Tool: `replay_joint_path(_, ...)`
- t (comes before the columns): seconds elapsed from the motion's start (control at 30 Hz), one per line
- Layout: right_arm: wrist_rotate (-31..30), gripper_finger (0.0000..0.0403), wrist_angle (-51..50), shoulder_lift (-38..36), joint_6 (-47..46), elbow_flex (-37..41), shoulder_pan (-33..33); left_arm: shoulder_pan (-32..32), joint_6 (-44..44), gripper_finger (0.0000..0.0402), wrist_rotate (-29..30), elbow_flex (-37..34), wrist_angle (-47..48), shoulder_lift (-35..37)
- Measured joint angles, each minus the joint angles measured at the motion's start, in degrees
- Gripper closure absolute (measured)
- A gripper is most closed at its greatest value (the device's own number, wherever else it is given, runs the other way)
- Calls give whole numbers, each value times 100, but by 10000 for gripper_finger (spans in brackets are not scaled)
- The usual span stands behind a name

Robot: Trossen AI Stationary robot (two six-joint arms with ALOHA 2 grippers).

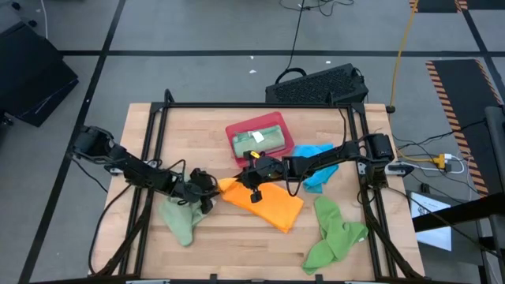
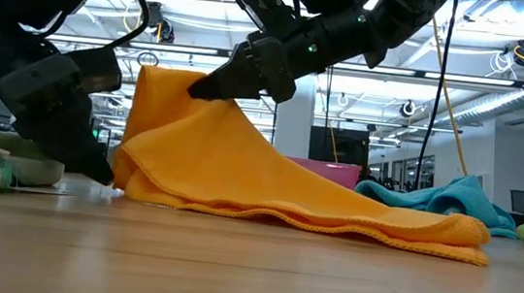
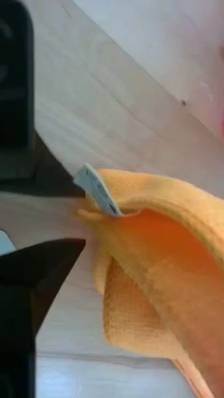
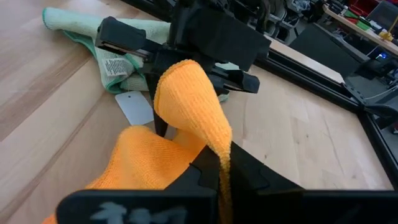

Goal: Fold microfiber towels
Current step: Fold the yellow microfiber cloth

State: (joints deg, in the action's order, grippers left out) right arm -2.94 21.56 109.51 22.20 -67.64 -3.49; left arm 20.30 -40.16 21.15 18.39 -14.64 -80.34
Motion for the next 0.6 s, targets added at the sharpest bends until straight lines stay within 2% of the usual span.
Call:
replay_joint_path(0.13, 0, 399, 0, 0, -2, 0, 0, 10, 52, 229, 88, 0, 1, 0)
replay_joint_path(0.3, -2, 399, -50, -63, -2, 0, 2, 8, 75, 181, 302, 0, 129, 0)
replay_joint_path(0.43, -9, 399, -164, -135, -2, 2, 17, 10, 214, 161, 260, 0, 282, -2)
replay_joint_path(0.6, -2, 399, -195, -195, -2, 2, 75, 47, 797, 156, 894, -2, -336, -2)
